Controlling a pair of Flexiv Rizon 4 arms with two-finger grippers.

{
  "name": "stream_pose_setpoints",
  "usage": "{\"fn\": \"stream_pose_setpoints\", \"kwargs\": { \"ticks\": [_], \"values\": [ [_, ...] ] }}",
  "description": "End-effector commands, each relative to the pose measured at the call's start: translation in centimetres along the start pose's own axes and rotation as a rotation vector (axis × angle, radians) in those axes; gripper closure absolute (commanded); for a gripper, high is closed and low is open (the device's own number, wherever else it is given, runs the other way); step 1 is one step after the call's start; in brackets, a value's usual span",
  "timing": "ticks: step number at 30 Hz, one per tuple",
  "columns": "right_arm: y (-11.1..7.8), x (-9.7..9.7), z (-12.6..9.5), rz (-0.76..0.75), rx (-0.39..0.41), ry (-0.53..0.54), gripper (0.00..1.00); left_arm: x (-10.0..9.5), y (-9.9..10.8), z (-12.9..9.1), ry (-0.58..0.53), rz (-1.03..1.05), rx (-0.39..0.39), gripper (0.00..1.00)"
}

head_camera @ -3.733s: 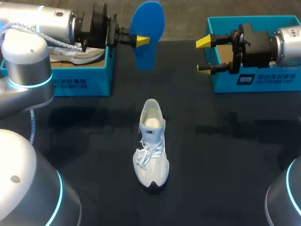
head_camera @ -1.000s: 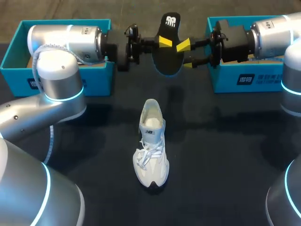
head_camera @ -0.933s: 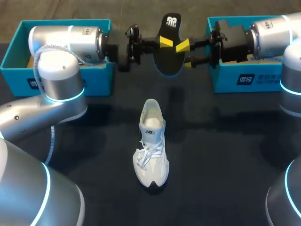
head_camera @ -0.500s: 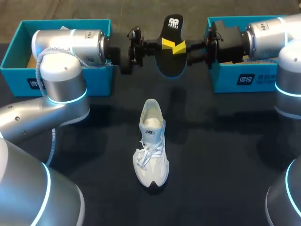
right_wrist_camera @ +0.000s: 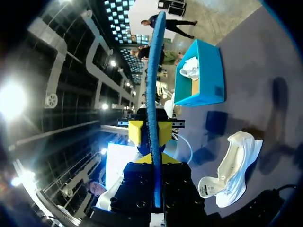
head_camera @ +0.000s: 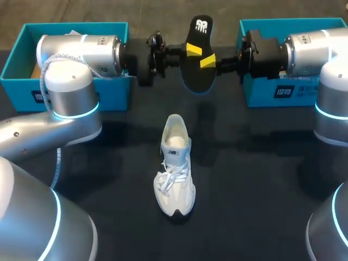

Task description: Take the shoe out of the shoebox, open the shoe tongue, remove and reinsert the insole, then place the shoe into the shoebox

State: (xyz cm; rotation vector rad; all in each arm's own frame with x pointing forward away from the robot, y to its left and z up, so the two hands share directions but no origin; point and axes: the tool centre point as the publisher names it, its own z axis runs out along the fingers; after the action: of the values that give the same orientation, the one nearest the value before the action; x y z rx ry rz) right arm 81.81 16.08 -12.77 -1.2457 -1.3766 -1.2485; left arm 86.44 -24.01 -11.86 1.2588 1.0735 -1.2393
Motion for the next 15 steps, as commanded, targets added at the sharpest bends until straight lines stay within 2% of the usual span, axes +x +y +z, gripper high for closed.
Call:
{"fn": "stream_pose_setpoints", "kwargs": {
  "ticks": [1, 5, 10, 15],
  "values": [
    [0.2, 0.0, 0.0, -0.034, -0.003, -0.005, 1.0, -0.3, -0.3, -1.5, 0.026, 0.003, -0.009, 0.0],
    [0.5, 0.0, 0.0, -0.103, -0.007, -0.02, 1.0, 0.0, -0.6, -3.6, 0.074, -0.011, 0.005, 0.0],
    [1.0, 0.6, 0.0, -0.274, -0.029, -0.031, 1.0, 0.8, -1.5, -6.7, 0.156, -0.053, 0.051, 0.0],
    [1.4, 1.2, 0.1, -0.425, -0.056, -0.027, 1.0, 1.6, -2.1, -8.7, 0.253, -0.074, 0.077, 0.0]
  ]
}}
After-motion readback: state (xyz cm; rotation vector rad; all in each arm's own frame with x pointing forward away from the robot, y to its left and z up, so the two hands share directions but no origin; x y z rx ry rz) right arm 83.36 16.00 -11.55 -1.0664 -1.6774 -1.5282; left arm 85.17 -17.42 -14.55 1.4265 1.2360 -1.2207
